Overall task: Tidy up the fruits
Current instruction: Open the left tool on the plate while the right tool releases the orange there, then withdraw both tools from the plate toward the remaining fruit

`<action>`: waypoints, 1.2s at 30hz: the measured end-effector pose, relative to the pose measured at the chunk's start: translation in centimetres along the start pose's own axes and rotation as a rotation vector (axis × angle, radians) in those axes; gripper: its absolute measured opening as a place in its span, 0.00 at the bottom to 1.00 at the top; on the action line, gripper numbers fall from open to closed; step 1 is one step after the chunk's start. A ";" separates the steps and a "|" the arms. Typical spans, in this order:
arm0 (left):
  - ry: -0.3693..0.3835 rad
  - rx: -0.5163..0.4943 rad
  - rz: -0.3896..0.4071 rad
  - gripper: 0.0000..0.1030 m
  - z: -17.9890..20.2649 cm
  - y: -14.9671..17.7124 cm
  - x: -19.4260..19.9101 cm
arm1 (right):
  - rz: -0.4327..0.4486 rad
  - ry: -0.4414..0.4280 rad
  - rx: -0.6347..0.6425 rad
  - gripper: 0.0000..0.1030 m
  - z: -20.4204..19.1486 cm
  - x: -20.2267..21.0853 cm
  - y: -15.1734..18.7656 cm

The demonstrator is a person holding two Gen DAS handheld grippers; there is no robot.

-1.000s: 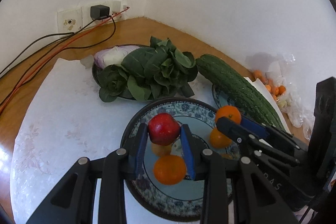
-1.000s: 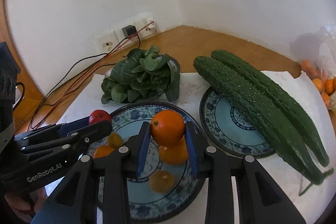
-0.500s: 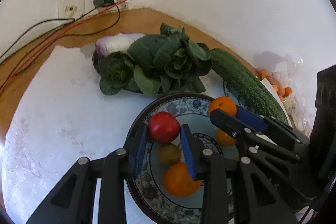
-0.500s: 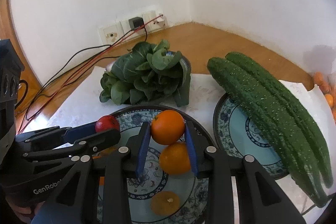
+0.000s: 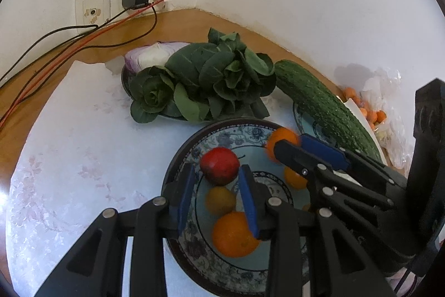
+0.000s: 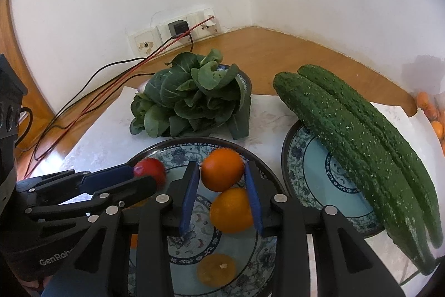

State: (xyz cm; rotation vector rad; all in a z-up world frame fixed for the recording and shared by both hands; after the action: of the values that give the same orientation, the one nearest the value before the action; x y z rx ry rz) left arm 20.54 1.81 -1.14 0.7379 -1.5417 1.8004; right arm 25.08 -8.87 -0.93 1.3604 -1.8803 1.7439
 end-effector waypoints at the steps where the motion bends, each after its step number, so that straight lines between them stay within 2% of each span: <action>1: 0.001 -0.001 0.000 0.33 0.1 0.1 0.2 | 0.000 -0.003 -0.003 0.35 0.0 0.2 0.0; 5: 0.005 -0.007 0.002 0.34 0.3 0.2 1.0 | 0.015 0.006 -0.001 0.42 0.0 1.1 0.0; 8: 0.000 -0.017 -0.001 0.36 0.6 0.3 1.6 | 0.018 0.003 -0.007 0.44 0.0 1.9 0.1; 19: -0.005 -0.053 -0.009 0.36 1.7 1.4 4.3 | 0.034 -0.010 -0.003 0.44 -0.8 5.6 1.1; 36: 0.005 -0.065 -0.013 0.36 2.5 4.5 7.8 | 0.042 -0.016 -0.011 0.45 -1.7 10.0 5.1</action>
State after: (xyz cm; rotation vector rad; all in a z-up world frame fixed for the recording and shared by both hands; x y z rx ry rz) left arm 12.08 -0.21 2.40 0.7103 -1.5813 1.7329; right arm 15.24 -12.70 3.20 1.3447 -1.9377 1.7452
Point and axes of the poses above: each gripper's, at about its wrist camera, not at the fingertips, and x roughly against the way its jaws point, z to its right, y to its underside, the point moved 5 cm from there along -x, roughly the way its jaws point, and after that the axes turned 8 degrees about -x, right-handed, at the moved point
